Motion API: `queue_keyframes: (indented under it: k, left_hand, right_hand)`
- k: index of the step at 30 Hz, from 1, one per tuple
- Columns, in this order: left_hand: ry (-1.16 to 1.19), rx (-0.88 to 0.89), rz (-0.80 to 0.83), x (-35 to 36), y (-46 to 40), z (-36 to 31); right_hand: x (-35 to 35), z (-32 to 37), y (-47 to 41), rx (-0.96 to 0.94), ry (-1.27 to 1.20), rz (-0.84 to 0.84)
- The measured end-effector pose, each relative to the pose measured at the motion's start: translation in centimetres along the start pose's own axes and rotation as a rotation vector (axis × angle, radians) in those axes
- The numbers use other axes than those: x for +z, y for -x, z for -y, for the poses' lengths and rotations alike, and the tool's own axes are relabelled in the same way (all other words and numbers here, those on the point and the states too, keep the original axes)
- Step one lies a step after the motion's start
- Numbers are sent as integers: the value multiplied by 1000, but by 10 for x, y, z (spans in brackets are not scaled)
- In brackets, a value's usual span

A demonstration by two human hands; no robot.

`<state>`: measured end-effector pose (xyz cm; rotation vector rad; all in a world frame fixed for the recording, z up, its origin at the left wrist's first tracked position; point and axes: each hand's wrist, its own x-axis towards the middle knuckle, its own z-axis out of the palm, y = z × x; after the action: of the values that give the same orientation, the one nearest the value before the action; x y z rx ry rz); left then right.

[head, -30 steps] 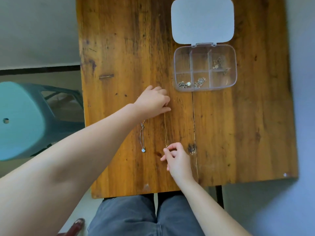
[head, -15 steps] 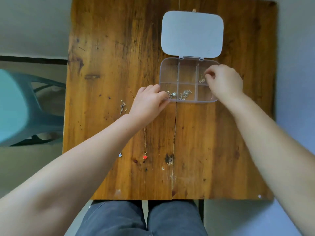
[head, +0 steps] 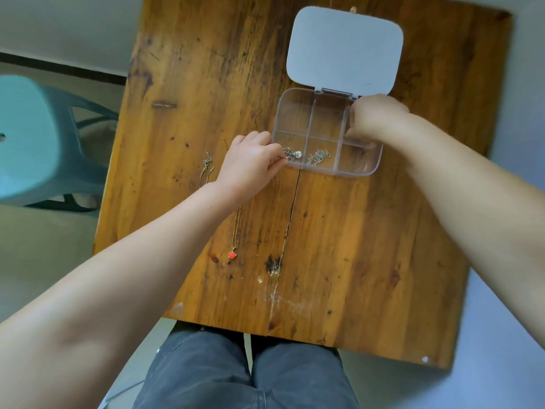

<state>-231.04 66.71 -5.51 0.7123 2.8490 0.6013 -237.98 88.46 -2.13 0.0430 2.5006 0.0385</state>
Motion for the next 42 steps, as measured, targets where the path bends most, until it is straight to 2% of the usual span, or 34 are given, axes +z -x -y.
queue_keyframes:
  k: [4,7,10,13,16,18,22,24,27,29,32,35,40,42]
  left_hand:
    - [19,-23,-13,-6,0,-8]
    - [366,19,32,-17,-6,-34]
    - [655,44,240,-30,-11,-62]
    - [771,-37,422,-43,-8,-57]
    - [812,-110,555,-52,-2,-26]
    - [826,-156,642,-55,2,-3]
    - [716,-251,667,-46,2,25]
    - [565,-229,658,-39,-1,30]
    - [374,-79,622,-27,-4,27]
    - [283,65,580,-19,-4,21]
    - [140,272,509,-5,0,16]
    - [28,388,407,8,5,18]
    - [-19,413,334,17,10,24]
    - [29,386,258,12,12,27]
  right_hand:
    - [-9,-13,38,-100,-530,-95]
    - [-10,-10,82,-299,-907,-67]
    - [1,-5,117,-396,-1164,-44]
    - [21,-6,143,-317,-1385,-92]
    - [51,-2,165,-201,-1769,-26]
    - [78,12,179,-102,-1864,16]
    - [128,60,201,92,-1668,87]
    - [149,89,205,124,-1468,9]
    - [176,127,206,132,-1153,-196]
    - [191,144,205,117,-1056,-263]
    - [209,157,203,116,-994,-256]
    - [215,161,199,180,-1035,-197]
    - [195,151,192,161,-937,-101]
    - [168,135,178,150,-939,-200]
